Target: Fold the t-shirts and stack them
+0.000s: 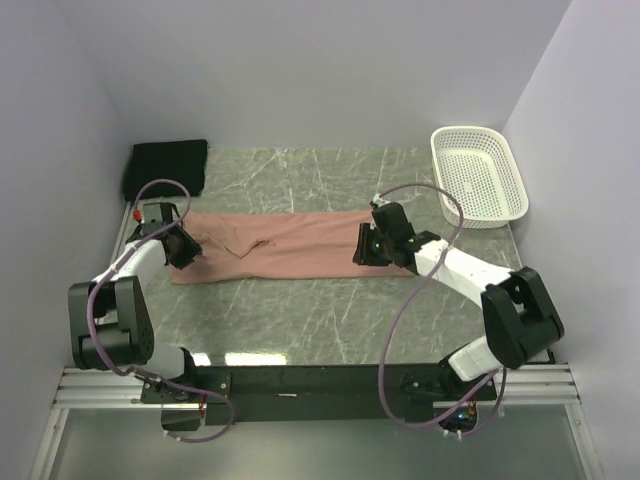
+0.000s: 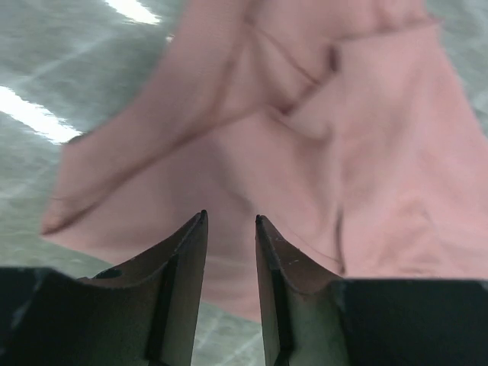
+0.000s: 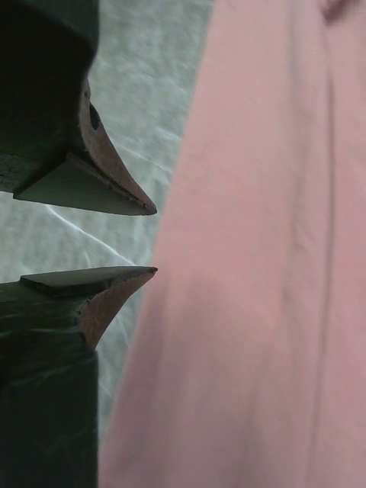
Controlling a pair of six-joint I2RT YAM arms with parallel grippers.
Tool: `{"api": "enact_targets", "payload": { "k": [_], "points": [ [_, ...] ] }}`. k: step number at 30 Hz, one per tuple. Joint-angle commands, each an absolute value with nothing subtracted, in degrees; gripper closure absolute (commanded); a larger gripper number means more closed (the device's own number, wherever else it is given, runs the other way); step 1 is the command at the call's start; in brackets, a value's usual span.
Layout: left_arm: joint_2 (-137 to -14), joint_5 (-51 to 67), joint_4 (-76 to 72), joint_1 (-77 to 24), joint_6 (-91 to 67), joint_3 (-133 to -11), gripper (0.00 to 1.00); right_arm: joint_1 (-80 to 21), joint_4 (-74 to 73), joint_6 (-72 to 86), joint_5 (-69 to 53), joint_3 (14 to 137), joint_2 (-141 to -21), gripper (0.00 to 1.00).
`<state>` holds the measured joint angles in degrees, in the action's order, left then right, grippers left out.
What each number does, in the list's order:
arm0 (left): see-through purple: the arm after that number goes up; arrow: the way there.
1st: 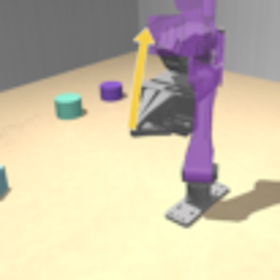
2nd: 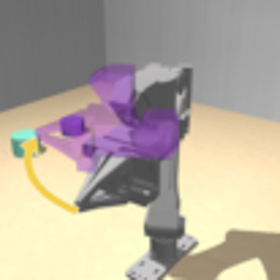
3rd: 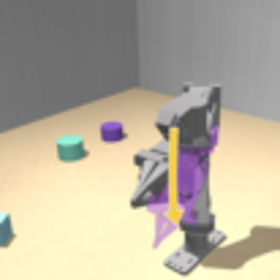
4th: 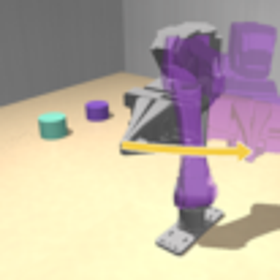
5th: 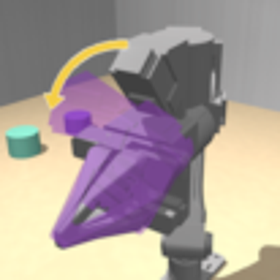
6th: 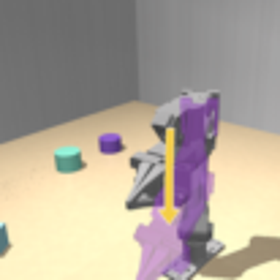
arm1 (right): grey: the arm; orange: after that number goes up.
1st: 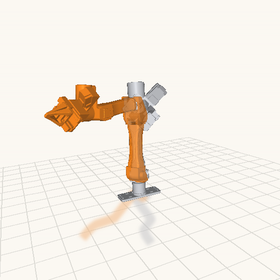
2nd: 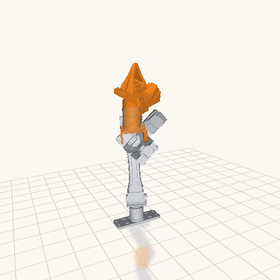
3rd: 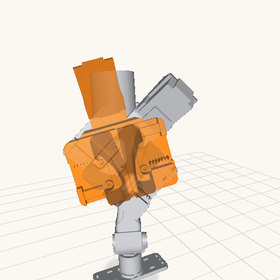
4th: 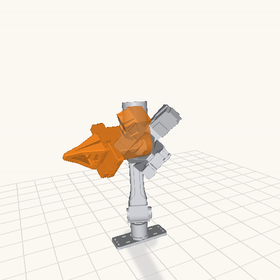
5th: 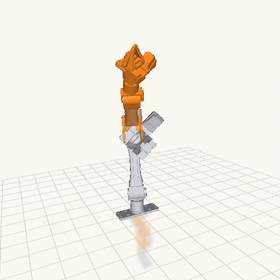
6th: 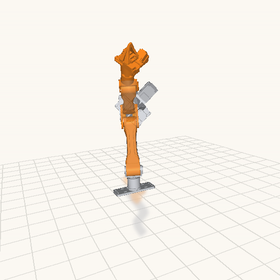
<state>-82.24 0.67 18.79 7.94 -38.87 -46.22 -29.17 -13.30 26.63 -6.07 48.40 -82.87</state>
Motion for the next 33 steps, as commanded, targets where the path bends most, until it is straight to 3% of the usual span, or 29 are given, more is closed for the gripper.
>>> {"api": "enact_targets", "payload": {
  "k": [1,10,23,33],
  "points": [
    [-84.1,-2.28,17.84,9.75,-40.96,-46.05,0.63,-27.43,-15.29,24.79,-0.18,53.25,-87.34,0.59],
    [-92.53,-8.6,22.93,11.07,-38.32,-51.32,0.64,-27.16,-21.18,24.26,-0.96,59.33,-100.01,0.59],
    [-105.9,-11.96,27.33,11.43,-32.7,-66.35,0.63,-31.37,-30.23,26.02,-6.84,45.63,-95.63,0.59],
    [-114.51,-8.01,26.46,7.39,-31.03,-77.76,0.59,-52.98,-33.75,33.74,-15.73,41.47,-87.37,0.59]
  ]
}}
